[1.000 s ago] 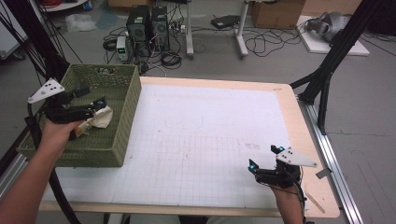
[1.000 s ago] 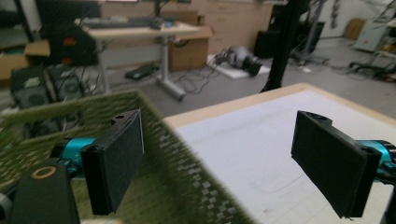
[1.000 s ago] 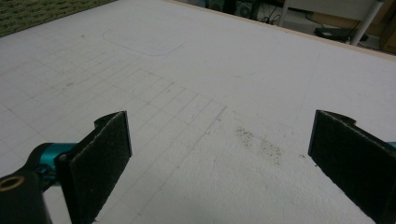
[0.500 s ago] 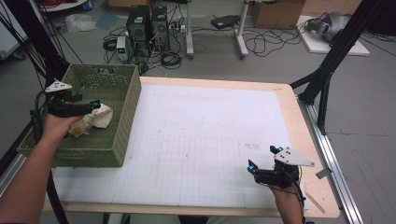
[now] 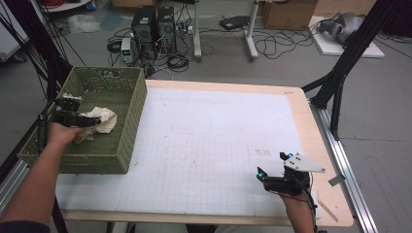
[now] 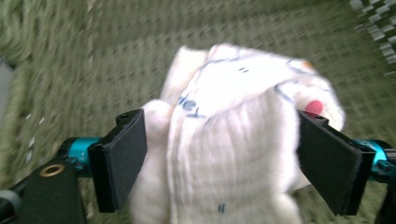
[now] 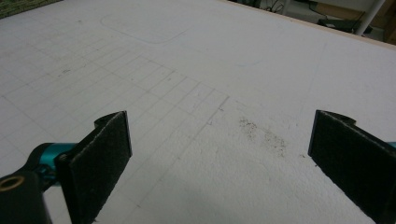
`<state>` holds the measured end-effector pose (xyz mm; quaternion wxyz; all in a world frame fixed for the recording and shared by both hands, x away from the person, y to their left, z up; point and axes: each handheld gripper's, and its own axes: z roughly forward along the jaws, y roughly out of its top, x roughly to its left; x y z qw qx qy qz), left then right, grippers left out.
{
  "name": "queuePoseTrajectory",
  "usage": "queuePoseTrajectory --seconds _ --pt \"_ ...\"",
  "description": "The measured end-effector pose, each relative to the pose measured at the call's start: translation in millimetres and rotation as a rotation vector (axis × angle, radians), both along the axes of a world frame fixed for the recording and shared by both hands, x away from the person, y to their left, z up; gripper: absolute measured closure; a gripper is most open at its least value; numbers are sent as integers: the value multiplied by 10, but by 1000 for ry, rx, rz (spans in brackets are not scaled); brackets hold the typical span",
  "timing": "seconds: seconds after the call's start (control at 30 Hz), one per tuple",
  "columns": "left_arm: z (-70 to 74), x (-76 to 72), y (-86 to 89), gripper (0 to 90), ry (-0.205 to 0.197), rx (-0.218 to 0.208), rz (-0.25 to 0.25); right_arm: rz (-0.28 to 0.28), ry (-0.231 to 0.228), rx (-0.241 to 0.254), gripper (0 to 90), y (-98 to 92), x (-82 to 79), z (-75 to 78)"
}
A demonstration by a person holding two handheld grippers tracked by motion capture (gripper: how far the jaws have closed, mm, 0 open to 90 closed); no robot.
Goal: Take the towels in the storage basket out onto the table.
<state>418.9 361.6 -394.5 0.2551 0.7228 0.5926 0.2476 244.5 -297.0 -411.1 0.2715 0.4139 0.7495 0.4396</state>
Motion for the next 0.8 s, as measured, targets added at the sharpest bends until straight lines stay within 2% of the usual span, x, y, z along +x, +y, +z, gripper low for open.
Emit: queuePoseTrajectory --seconds 0.03,0.13,0.17,0.3,0.37,0.4,0.43,0.47,0.5,0.57,0.6,0.8 --pt "-3 0 5 205 8 9 2 -1 1 -1 52 2 1 -1" --pt "-26 3 2 218 30 0 1 1 -1 -2 52 1 -4 3" --pt "-28 2 0 261 43 9 -9 -2 0 1 52 -5 -6 3" --pt "-38 -2 3 302 63 16 -14 -2 1 4 52 -13 -4 2" --pt "-45 -5 3 450 90 3 -27 -1 1 4 52 -13 -2 1" --pt "-50 -9 -5 450 109 6 -33 -1 1 4 52 -13 -2 1" --pt "-52 -13 -13 498 119 5 -44 0 0 5 52 -14 -2 1" --pt "-48 -16 -18 542 119 2 -50 -2 0 3 52 -16 -1 2" --pt "-39 -18 -18 633 119 4 -56 -4 2 5 52 -19 -4 2" --pt "-24 -25 -19 659 110 0 -58 -4 2 4 52 -20 -5 3" --pt "-14 -29 -16 727 105 -4 -64 -4 1 7 52 -24 -11 6" --pt "44 -56 27 771 77 -64 -43 -10 0 11 52 -38 -18 11"
